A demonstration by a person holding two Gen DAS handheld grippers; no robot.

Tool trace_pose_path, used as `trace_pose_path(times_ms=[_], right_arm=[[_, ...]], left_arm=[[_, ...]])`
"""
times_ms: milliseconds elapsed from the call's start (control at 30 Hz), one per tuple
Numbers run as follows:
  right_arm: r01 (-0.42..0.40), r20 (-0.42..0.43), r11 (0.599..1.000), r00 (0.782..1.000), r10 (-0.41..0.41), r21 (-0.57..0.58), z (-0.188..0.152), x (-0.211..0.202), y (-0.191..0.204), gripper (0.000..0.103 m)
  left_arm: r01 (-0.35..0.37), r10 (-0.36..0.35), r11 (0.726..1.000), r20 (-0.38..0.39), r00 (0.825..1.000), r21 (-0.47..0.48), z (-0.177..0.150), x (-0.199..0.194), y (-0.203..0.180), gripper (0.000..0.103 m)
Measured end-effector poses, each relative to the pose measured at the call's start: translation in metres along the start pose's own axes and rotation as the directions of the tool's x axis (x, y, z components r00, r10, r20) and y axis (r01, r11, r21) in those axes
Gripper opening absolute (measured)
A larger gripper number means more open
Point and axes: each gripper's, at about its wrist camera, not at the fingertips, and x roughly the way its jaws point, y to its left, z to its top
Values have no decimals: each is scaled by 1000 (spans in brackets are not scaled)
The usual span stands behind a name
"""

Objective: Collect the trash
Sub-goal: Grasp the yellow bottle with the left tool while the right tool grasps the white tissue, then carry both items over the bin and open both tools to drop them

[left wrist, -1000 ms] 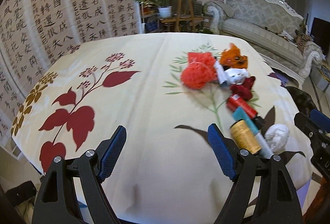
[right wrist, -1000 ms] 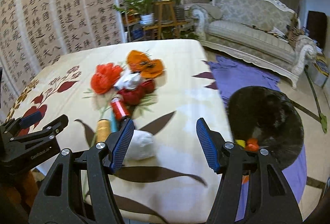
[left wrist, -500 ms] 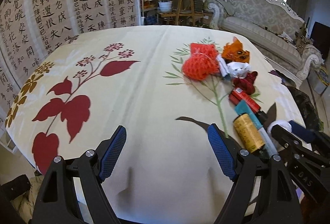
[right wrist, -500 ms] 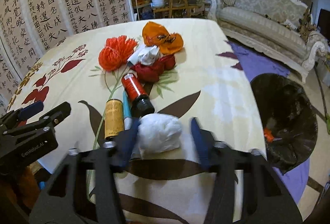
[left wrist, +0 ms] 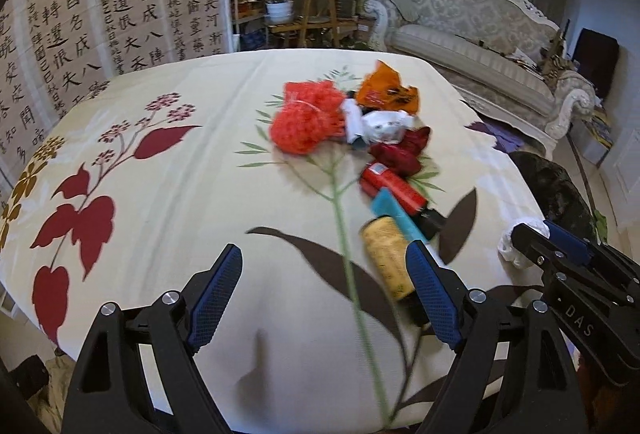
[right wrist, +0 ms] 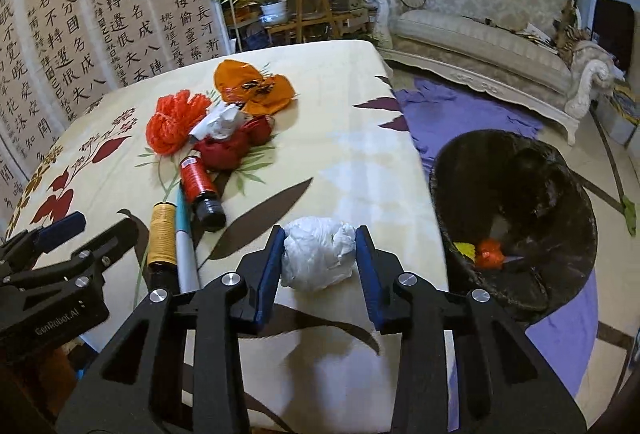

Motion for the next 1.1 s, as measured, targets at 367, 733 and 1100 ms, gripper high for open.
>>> trace_pose_path(times_ms=[367, 733, 1100], right_arm=[[-28, 6, 999, 1000, 28, 16, -3, 1, -7, 39], [-36, -15, 999, 999, 36, 8, -7, 8, -4, 37], [-11, 5, 1000, 1000, 11, 6, -2, 0, -8, 35]], left_arm=[[-10, 12, 998, -35, 999, 62, -6, 14, -13, 63], [26, -24, 998, -49, 999, 51, -10, 19, -4, 25], [56, -56, 998, -12, 998, 21, -8, 5, 3, 25]])
